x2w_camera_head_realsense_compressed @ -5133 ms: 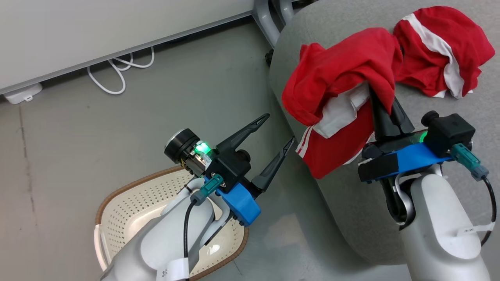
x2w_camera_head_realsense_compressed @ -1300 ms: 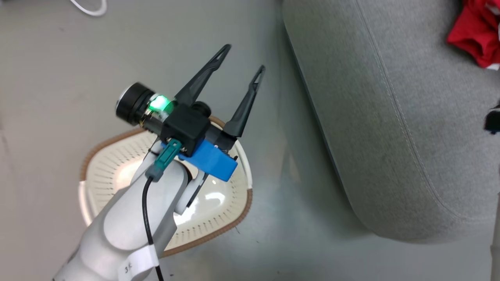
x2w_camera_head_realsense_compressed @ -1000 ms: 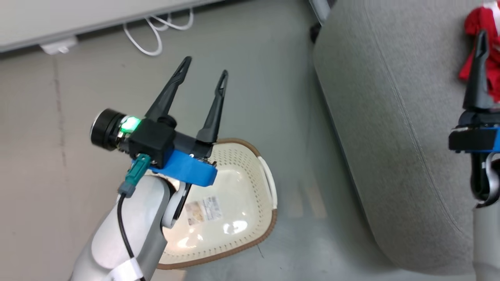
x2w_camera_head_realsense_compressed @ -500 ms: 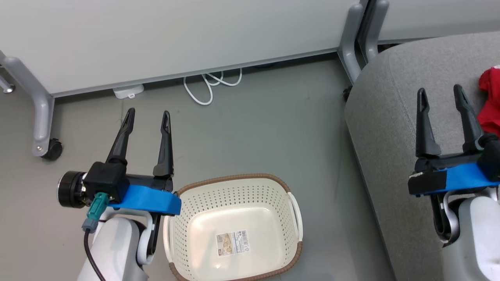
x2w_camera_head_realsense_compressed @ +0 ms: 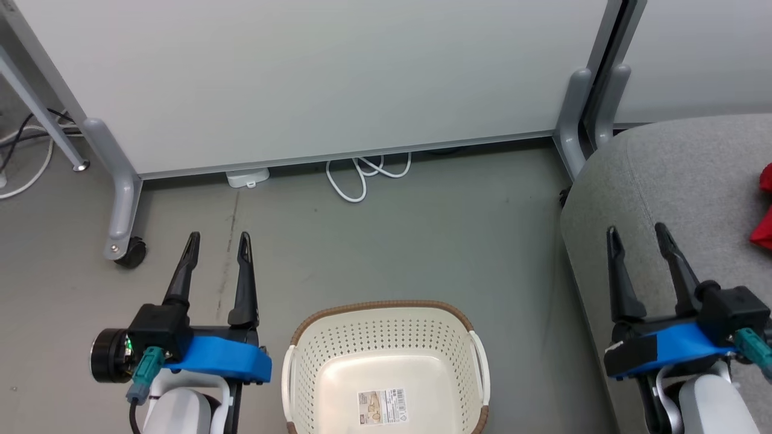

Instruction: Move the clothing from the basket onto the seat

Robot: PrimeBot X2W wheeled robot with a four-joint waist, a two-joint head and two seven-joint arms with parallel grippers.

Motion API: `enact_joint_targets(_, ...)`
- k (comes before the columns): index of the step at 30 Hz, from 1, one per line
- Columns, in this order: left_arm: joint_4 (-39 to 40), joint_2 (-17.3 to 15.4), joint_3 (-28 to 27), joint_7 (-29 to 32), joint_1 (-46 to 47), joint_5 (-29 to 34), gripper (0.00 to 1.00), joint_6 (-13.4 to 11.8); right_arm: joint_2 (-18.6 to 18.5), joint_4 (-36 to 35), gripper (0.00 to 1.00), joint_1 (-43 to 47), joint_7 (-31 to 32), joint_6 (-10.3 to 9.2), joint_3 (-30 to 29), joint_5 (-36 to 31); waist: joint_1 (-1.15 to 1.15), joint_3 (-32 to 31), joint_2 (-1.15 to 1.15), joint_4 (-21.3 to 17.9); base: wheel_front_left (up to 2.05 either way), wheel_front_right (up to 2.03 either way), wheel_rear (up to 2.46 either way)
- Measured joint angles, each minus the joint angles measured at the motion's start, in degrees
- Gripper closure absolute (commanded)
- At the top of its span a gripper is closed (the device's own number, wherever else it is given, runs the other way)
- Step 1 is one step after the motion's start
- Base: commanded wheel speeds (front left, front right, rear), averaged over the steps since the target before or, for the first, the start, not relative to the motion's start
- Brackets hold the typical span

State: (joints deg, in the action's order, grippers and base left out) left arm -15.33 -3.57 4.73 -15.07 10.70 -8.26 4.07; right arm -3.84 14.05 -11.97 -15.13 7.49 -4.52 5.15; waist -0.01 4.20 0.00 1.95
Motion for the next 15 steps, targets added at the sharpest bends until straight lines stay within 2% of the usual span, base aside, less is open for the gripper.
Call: enact_joint_targets(15,-1.69,0.58,-1.96,0.01,-4.43,0.04,0.00,1.09,0.81,1.48,0.00,5.38,0.00,0.00,-0.10,1.01,0.00,-3.50,0.00,2.03,0.00,0.00,0.00)
